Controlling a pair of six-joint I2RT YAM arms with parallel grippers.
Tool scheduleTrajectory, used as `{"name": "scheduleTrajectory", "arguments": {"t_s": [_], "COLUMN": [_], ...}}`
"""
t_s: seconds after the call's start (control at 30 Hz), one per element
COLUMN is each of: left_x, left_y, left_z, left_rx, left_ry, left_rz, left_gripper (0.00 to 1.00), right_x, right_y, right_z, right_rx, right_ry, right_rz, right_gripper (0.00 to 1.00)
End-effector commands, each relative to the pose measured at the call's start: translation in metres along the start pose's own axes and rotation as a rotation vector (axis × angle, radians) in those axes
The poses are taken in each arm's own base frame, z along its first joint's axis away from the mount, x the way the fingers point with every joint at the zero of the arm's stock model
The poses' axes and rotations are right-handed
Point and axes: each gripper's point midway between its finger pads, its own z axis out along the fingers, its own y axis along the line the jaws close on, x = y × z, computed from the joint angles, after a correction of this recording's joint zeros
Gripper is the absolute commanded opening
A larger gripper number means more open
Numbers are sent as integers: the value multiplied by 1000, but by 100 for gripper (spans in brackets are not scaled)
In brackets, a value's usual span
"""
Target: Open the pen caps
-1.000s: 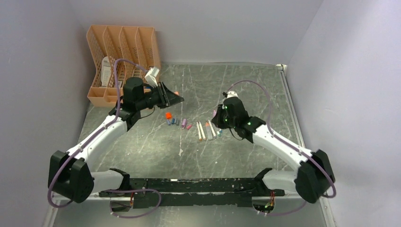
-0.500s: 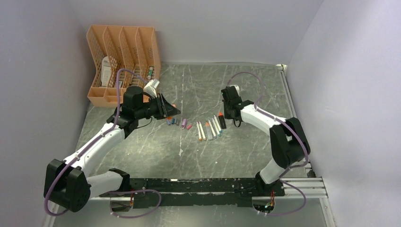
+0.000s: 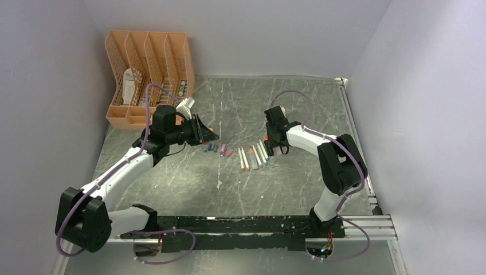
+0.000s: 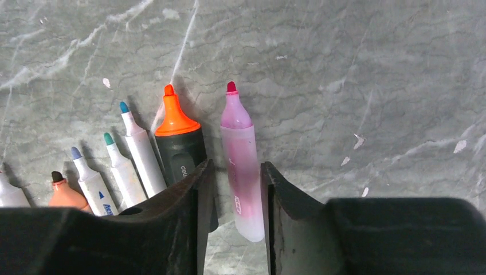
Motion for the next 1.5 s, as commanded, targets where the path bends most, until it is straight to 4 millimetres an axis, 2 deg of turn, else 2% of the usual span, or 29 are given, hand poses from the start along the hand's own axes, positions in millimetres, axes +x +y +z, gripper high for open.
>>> {"name": "scheduleTrajectory", "arguments": {"t_s": [0.0,0.13,0.3,0.33,0.5,0.73,0.9,1.17,1.3,1.4,1.47], "left_x": [-1,-5,-8,-7,-6,-3,2,15,19,22,22], "left_y": [13,28,62,68,94,128,150,170,176,180,180], "left_z": [6,12,18,19,29,37,40,45,46,49,51], "left_rx": [-51,-115,-264,-286,-379,-493,-569,-610,-621,-626,-620], "left_ry": [-9,-20,-35,-35,-25,-17,4,39,40,49,52], "left_rz": [19,23,32,30,31,44,54,51,52,51,52], "left_gripper": [8,8,8,8,8,9,12,17,27,29,35], "right_x": [-13,-14,-28,-18,-27,-36,-26,-8,-2,0,2], "right_y": [3,4,5,3,5,-4,-15,-40,-55,-65,-71], "right_z": [-3,-11,-32,-33,-53,-73,-72,-66,-65,-66,-67], "right_rx": [-23,-38,-71,-72,-116,-115,-102,-107,-104,-87,-70], "right_ry": [-45,-51,-104,-87,-126,-172,-173,-193,-203,-217,-225], "right_rz": [14,22,47,46,69,95,127,235,297,334,355], "right_gripper": [36,38,41,41,42,59,67,71,76,77,79]}}
